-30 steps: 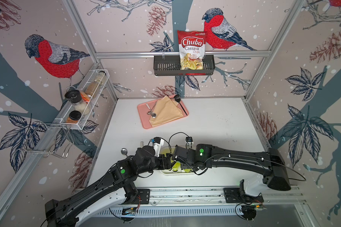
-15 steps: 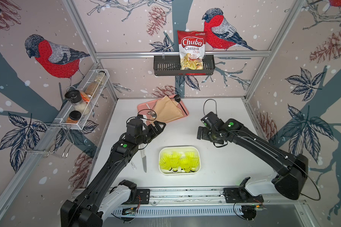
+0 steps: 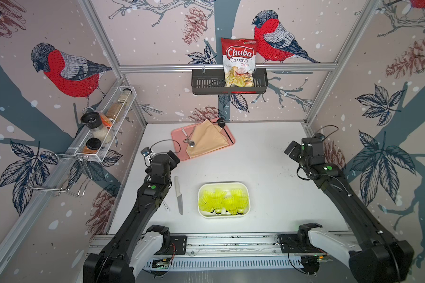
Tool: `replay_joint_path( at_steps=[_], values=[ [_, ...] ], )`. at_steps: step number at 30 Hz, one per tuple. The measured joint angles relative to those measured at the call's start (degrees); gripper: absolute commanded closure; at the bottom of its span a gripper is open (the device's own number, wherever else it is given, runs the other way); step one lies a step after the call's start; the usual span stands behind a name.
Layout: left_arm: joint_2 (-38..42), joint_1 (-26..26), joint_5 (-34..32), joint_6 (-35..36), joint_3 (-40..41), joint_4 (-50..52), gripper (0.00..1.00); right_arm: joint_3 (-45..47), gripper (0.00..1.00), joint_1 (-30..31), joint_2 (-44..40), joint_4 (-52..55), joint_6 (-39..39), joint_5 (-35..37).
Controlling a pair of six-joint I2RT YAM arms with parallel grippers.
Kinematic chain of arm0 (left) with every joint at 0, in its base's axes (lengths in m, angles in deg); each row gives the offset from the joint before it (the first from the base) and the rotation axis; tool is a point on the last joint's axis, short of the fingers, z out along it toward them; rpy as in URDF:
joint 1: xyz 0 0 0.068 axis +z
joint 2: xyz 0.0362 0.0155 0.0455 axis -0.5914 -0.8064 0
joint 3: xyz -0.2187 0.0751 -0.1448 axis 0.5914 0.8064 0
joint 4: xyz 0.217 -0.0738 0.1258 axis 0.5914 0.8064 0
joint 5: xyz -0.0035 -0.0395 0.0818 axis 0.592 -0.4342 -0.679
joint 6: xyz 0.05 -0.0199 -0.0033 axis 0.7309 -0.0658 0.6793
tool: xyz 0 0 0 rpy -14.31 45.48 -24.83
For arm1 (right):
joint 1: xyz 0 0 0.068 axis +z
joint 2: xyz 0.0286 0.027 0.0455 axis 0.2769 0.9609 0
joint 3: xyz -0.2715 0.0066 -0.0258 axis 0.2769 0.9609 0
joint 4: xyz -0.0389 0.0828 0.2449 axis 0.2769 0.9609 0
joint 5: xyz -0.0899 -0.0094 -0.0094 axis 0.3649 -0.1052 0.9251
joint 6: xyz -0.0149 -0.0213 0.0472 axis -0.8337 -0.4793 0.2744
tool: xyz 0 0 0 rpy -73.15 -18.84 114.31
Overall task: Put the shuttlecocks into the storage box
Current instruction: Reset both arms
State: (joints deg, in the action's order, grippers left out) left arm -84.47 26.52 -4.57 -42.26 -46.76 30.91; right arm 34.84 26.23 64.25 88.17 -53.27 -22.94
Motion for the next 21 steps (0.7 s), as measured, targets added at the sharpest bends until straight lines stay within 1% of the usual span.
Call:
replay_joint_path(
  at_steps=[2,5,7,9,12,16,21],
  values=[
    [1.6,0.1,-3.1,6.1,6.4,-7.6,0.00,6.7,0.00,-1.3,-2.9,-6.7,-2.0,1.0],
    [1.8,0.3,-5.6,14.7,13.0,-20.0,0.00,15.9,0.00,-1.7,-5.3,-16.3,-6.2,3.9],
    [-0.1,1.3,-6.3,19.0,16.3,-27.3,0.00,21.0,0.00,-1.9,-5.7,-22.0,-9.6,5.4],
    [-4.0,2.5,-6.0,22.6,18.3,-33.5,0.00,25.6,0.00,-2.0,-5.5,-27.9,-13.2,6.6],
    [-11.6,3.6,-4.0,26.4,18.9,-41.8,0.00,29.9,0.00,-2.4,-3.6,-35.8,-16.8,7.1],
    [-21.3,4.1,-1.4,29.6,19.1,-51.7,0.01,33.7,0.00,-2.7,0.2,-44.9,-19.5,6.7],
    [-30.8,4.6,3.0,31.3,17.0,-62.1,0.01,38.5,0.00,-4.1,4.0,-58.1,-22.3,3.3]
  ],
)
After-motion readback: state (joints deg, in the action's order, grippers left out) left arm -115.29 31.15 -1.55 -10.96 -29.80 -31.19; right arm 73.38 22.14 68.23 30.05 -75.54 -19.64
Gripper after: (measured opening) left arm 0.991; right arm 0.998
